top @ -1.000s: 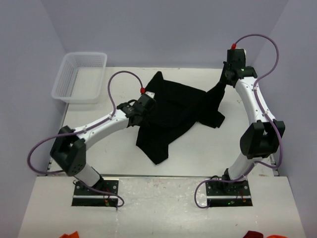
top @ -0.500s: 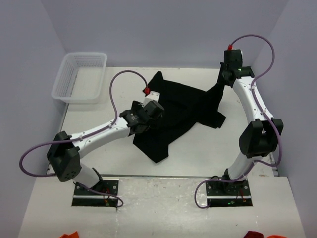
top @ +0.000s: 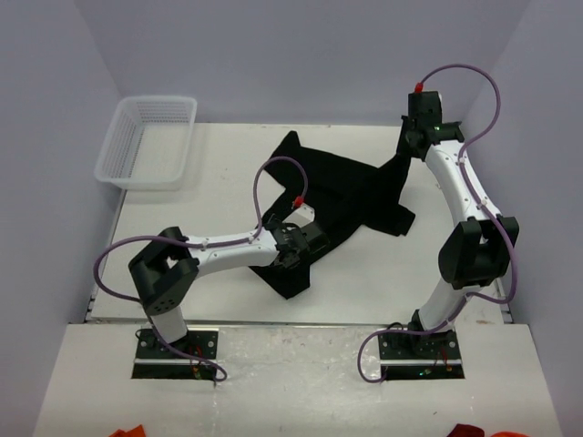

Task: Fold and stack the t-shirts
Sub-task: Flatten out the tshirt

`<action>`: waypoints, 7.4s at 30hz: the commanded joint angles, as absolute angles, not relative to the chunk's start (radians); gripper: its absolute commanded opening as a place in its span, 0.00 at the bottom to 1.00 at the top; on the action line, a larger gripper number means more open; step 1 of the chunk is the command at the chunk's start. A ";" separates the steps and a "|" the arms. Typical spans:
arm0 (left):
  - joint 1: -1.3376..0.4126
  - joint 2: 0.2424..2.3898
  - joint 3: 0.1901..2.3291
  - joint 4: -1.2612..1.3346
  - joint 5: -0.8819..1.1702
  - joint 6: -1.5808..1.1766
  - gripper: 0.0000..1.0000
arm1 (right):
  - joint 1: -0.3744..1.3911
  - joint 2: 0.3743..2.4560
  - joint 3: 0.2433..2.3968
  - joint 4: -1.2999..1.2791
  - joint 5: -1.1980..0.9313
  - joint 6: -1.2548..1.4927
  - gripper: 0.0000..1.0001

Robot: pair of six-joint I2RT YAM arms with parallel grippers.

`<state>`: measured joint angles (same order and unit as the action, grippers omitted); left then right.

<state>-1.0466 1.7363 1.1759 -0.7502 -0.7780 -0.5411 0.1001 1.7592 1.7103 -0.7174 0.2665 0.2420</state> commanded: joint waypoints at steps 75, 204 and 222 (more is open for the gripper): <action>-0.980 1.210 0.864 -0.764 -0.459 -0.746 0.41 | 0.117 1.805 1.896 -0.756 0.244 0.193 0.00; -1.172 1.980 1.169 -1.081 -0.920 -1.313 0.24 | 0.204 1.358 1.374 -0.572 0.110 0.287 0.77; -1.195 1.898 1.184 -1.247 -0.939 -1.420 0.02 | 0.189 1.474 1.388 -0.712 0.318 0.435 0.77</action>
<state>-1.1854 1.9625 1.1664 -1.1877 -0.8822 -1.3499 0.2031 1.4677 1.3762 -0.6762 0.2588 0.3622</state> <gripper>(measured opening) 0.053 0.771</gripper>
